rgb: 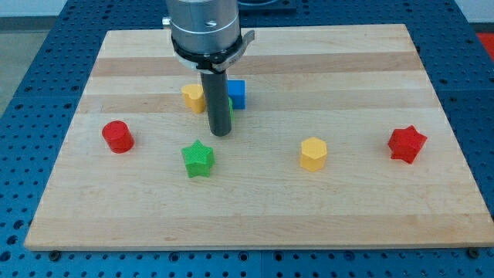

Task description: Place the yellow hexagon at the bottom of the yellow heart

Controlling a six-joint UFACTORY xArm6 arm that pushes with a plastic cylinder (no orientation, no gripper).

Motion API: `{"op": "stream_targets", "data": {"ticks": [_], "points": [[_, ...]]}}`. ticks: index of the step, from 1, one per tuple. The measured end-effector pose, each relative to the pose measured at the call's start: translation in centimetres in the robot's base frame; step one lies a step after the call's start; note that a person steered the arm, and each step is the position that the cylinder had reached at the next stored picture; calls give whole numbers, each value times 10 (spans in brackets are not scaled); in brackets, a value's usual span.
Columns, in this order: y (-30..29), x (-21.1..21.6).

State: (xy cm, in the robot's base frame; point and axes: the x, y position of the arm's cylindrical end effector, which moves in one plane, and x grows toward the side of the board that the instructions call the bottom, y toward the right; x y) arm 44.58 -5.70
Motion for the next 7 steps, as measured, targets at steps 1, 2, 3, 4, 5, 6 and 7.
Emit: {"op": "stream_targets", "data": {"ticks": [1,2,3,4,5,6,7], "points": [[40,-15],[96,-56],[153,-43],[189,-11],[190,24],[175,54],[122,56]]}}
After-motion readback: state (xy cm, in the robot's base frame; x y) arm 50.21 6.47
